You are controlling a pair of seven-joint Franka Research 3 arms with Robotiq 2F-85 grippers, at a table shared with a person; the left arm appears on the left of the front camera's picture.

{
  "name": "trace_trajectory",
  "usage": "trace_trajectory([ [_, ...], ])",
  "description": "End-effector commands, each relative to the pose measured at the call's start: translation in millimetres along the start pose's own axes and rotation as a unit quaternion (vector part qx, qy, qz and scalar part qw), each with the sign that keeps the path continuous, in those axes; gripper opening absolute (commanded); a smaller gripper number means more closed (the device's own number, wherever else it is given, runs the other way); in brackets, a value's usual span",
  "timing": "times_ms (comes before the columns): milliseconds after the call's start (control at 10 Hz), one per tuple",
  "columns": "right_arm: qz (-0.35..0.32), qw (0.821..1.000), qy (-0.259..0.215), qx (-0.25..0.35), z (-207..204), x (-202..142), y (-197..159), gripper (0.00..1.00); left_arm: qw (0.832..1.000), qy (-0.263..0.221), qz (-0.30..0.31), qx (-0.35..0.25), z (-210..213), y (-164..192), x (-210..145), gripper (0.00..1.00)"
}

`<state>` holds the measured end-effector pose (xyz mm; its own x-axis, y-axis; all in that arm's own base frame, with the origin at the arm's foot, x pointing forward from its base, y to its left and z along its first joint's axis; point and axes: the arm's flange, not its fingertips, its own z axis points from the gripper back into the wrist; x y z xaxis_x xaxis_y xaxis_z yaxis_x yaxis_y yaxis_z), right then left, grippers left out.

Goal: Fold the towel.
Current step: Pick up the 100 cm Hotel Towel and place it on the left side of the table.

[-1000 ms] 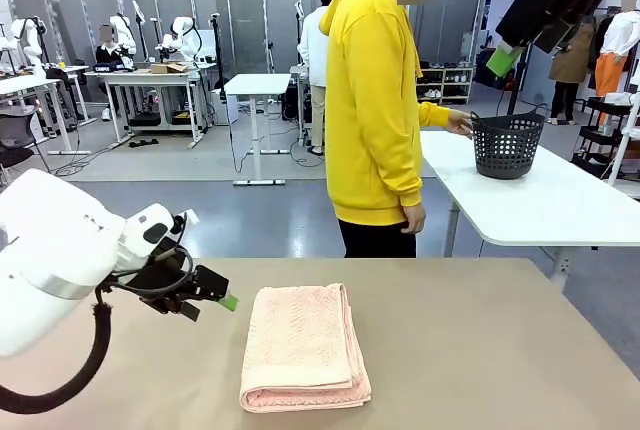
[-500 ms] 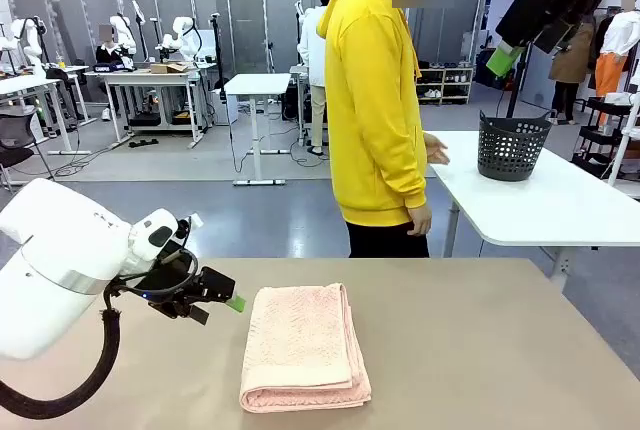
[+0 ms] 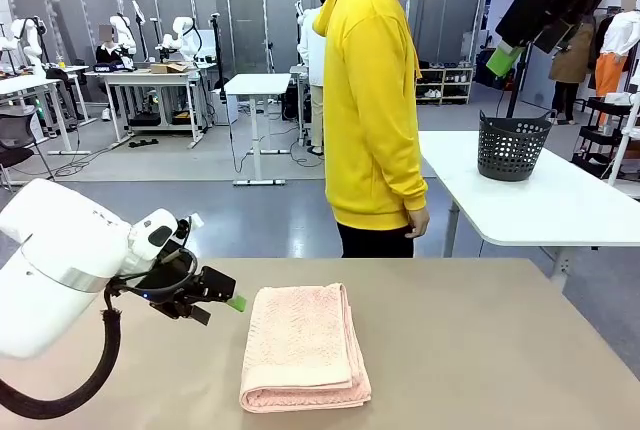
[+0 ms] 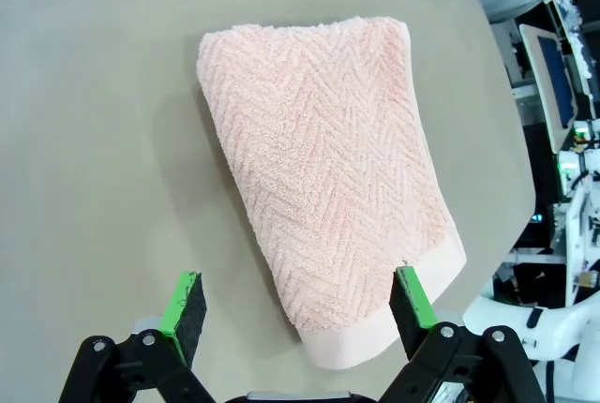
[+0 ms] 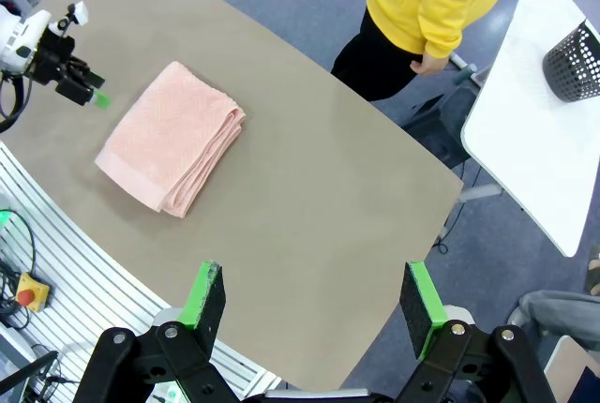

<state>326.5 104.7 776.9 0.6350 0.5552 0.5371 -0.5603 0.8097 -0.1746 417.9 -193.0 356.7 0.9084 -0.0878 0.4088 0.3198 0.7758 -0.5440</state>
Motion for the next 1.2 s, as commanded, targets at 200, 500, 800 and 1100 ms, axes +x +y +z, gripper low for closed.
trace_trajectory([
  [200,-0.002,1.000,0.004,-0.003,1,0,0,0.94,0.999,0.010,0.025,-0.027,-34,17,3,1.00],
  [500,-0.002,1.000,0.004,-0.003,1,0,0,0.94,0.996,0.016,0.057,-0.062,-62,20,0,1.00],
  [800,-0.002,1.000,0.004,-0.003,1,0,0,0.94,0.994,0.009,0.077,-0.075,-77,25,2,1.00],
  [1100,-0.002,1.000,0.004,-0.003,1,0,0,0.94,0.992,0.013,0.084,-0.092,-93,27,2,1.00],
])
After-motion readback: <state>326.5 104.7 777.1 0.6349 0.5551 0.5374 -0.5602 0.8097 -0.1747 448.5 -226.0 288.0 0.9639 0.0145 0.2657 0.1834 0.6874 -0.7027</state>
